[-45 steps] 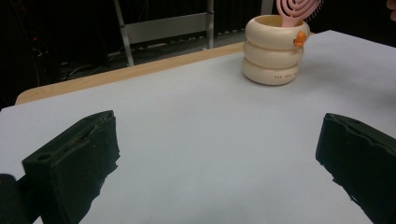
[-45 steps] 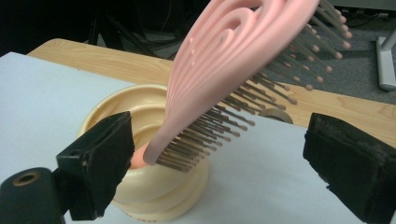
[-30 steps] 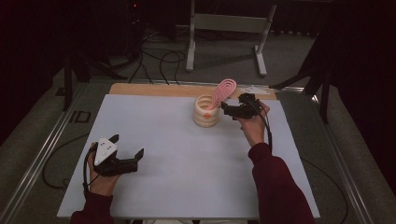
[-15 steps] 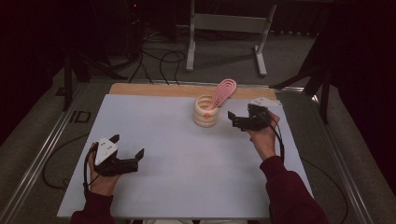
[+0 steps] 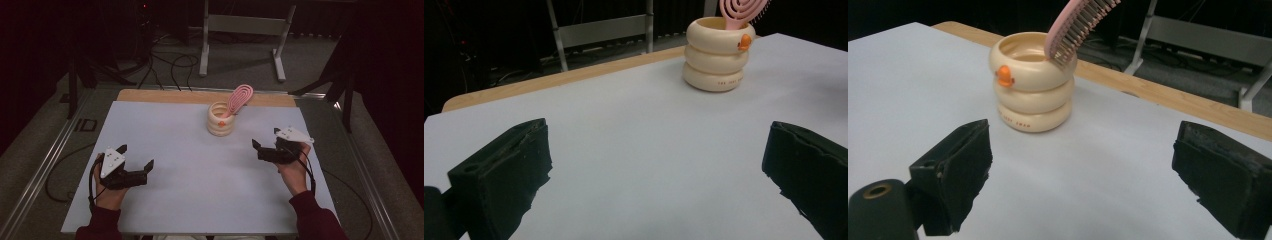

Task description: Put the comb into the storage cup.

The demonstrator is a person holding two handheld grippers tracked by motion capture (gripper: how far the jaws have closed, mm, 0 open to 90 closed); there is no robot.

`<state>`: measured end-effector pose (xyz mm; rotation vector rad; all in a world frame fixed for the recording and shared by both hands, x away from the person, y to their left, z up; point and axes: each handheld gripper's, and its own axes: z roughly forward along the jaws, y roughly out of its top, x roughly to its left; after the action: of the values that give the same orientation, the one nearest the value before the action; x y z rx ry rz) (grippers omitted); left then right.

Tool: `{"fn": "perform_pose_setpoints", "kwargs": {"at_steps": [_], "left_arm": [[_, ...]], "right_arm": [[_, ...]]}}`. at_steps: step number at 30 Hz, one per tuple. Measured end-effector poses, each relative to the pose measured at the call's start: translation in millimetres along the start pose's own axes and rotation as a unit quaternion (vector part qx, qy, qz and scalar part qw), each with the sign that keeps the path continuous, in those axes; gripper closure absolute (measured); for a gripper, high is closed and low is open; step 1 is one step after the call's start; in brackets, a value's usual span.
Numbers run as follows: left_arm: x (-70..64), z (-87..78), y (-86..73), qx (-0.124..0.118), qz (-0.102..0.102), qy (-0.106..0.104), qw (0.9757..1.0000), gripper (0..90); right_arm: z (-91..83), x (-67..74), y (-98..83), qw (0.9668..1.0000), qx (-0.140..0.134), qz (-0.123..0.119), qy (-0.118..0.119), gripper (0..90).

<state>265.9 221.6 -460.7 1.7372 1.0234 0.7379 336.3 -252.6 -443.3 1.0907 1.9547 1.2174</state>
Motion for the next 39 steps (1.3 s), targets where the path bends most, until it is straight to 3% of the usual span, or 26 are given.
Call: {"fn": "perform_pose_setpoints", "kwargs": {"at_steps": [5,11,14,30,39], "left_arm": [[0.3,-1.3,-0.2,-0.003,0.002,-0.001,1.0,0.1],[1.8,-4.2,-0.8,-0.007,0.002,0.003,1.0,0.1],[2.2,-5.8,-0.9,-0.011,0.002,0.003,0.9999,0.1],[4.1,-11.1,-1.5,-0.027,0.002,-0.005,0.9996,0.1],[5.4,-11.8,-2.7,-0.029,0.006,-0.009,0.9995,0.1]], "right_arm": [[-9.6,3.6,-7.2,0.9999,-0.005,-0.011,-0.001,8.6],[-34.5,4.3,-29.1,0.9988,-0.043,0.002,0.021,8.6],[-39.1,3.9,-36.4,0.9986,-0.051,0.003,0.017,8.6],[-50.7,4.7,-47.5,0.9961,-0.081,0.027,0.023,8.6],[-53.2,4.1,-50.0,0.995,-0.093,0.035,0.013,8.6]]}}
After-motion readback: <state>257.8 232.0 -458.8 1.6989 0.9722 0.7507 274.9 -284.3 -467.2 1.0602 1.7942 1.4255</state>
